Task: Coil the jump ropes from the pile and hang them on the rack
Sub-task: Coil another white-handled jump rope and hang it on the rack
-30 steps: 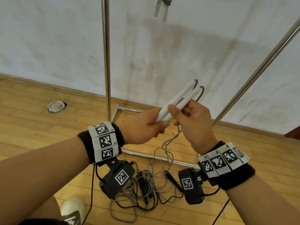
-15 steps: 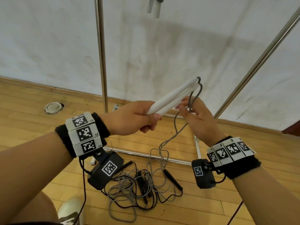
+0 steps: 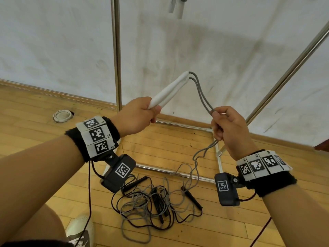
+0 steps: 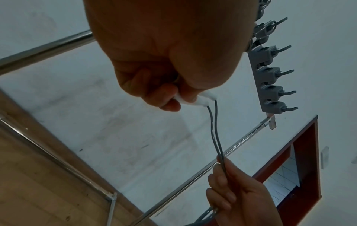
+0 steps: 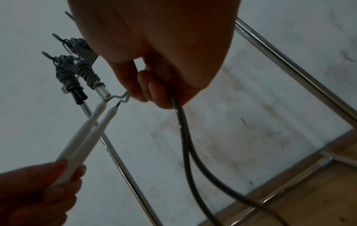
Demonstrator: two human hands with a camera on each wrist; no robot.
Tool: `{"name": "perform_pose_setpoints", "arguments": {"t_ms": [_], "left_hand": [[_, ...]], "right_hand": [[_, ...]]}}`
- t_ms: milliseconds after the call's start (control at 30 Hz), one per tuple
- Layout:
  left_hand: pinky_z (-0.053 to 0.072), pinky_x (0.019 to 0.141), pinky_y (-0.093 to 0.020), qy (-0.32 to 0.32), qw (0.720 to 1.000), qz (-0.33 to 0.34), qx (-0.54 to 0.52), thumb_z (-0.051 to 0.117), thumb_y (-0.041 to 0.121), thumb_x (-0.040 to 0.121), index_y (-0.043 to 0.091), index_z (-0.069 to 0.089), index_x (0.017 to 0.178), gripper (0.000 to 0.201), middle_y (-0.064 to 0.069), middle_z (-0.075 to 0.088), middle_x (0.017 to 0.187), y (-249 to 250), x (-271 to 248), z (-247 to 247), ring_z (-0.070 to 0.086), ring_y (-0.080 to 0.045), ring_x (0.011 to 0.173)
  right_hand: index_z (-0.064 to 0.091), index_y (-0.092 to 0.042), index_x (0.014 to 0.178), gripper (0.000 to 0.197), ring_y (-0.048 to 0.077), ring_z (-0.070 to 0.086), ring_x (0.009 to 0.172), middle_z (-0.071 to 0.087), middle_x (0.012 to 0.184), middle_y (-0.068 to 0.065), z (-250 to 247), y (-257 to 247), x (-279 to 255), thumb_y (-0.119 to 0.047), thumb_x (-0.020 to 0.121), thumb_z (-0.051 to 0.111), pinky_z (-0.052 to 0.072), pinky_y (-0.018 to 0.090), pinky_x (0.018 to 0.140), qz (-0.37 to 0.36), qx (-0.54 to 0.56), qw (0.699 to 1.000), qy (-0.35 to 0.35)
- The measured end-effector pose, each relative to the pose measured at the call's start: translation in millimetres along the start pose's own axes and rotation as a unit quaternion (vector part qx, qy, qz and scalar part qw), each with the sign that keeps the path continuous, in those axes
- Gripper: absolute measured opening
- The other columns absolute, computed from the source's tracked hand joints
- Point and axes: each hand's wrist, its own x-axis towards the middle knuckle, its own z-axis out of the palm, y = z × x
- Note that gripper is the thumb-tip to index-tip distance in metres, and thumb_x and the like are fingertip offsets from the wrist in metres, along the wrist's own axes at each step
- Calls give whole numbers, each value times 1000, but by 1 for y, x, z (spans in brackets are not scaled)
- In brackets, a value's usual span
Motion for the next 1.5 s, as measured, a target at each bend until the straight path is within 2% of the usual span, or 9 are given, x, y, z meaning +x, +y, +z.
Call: {"name": "perform_pose_setpoints", "arguments": {"t_ms": [267,500,633,733,900,1033,1267,1400,1500], "left_hand": [[48,65,-33,-6,1000,-8,-24,50,30,102,8,60,106,24,3,65,73,-1,2,10,53,-10,60],[44,60,-32,-63,998,9,-4,49,28,103,9,57,100,21,-1,64,76,1,-6,29,52,-14,62],[41,56,-25,-123,991,20,-44,47,24,104,9,57,103,18,1,62,74,6,-14,37,49,-9,57],[39,56,-25,-149,984,24,-93,45,19,102,13,57,102,14,-3,61,76,9,-20,40,48,-12,60],[42,54,-21,-137,984,70,-94,44,50,97,23,62,93,32,0,62,72,14,-26,43,53,-9,60],[44,53,-20,-102,989,97,-54,47,42,101,19,63,89,31,4,62,64,15,-26,43,56,-9,57],[41,49,-20,-77,993,86,-40,45,41,102,15,57,80,36,-4,64,66,17,-23,38,50,-10,50],[45,51,-28,-56,994,93,12,45,42,102,8,61,85,41,-5,66,67,15,-23,36,54,-14,52],[50,54,-41,-52,993,101,41,45,43,102,9,62,86,40,-9,68,72,16,-26,35,58,-30,56]], "right_hand": [[67,-4,93,13,14,44,50,68,74,14,18,-2,-8,1,95,55,35,22,47,38,74,994,-67],[71,-5,102,23,14,54,59,70,80,14,44,-4,-20,-9,80,63,41,22,55,46,129,982,-133],[78,-14,87,19,16,61,64,67,72,10,47,-4,-21,-4,77,66,44,24,57,49,134,982,-127],[72,-7,84,14,18,65,62,69,69,12,48,-3,-22,-7,71,71,48,24,54,49,123,984,-122],[66,0,86,20,19,67,59,70,67,12,48,-4,-25,-12,71,73,50,24,52,58,131,979,-144],[68,-6,82,22,20,66,56,69,68,12,50,-5,-30,-22,70,77,51,25,49,54,118,980,-153],[71,-11,75,29,19,63,53,69,65,10,49,-2,-27,-39,76,74,50,26,48,6,-8,992,-124],[74,-9,93,14,20,65,68,71,80,12,43,8,-29,-17,87,64,53,29,64,22,10,980,-198],[72,-6,103,17,17,68,77,72,88,13,36,15,-29,-3,92,60,53,27,72,41,-2,977,-210]]}}
